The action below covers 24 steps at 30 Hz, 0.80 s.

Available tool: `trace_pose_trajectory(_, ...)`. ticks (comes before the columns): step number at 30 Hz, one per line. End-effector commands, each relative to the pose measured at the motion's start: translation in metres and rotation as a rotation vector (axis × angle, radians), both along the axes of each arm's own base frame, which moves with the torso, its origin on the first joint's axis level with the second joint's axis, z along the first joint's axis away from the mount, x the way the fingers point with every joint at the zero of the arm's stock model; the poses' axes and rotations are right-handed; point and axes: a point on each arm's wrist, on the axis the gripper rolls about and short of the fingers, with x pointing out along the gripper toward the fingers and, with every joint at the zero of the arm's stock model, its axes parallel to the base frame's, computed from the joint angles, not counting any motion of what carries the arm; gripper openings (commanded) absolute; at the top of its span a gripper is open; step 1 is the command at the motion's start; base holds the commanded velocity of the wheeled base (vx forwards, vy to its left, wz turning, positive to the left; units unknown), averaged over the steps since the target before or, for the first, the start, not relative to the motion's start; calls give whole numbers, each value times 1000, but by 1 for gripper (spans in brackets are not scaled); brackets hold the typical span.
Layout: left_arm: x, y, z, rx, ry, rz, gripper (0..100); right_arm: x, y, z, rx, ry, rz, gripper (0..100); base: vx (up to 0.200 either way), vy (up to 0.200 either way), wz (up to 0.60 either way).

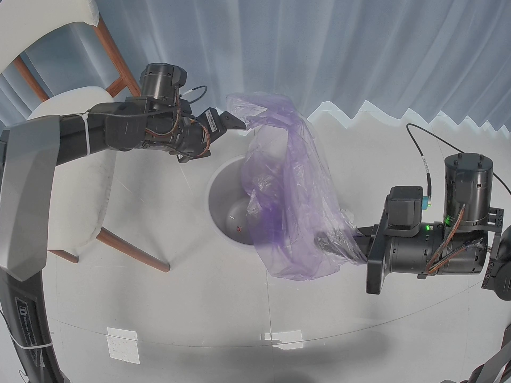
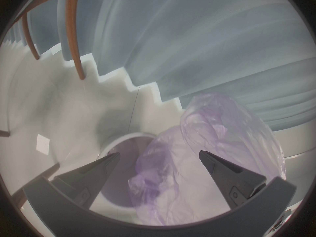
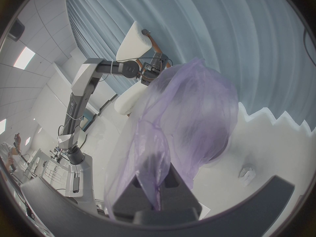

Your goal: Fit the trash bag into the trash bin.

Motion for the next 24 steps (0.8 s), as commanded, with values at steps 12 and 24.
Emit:
trace_pose_trajectory(12, -163, 55, 58, 221, 465, -101, 100, -16, -10, -6, -14, 7, -13, 0, 0, 0, 0)
trace_pose_trajectory(24, -125, 42, 30, -268, -142, -33, 100, -17, -11, -3, -11, -3, -35, 0, 0, 0, 0)
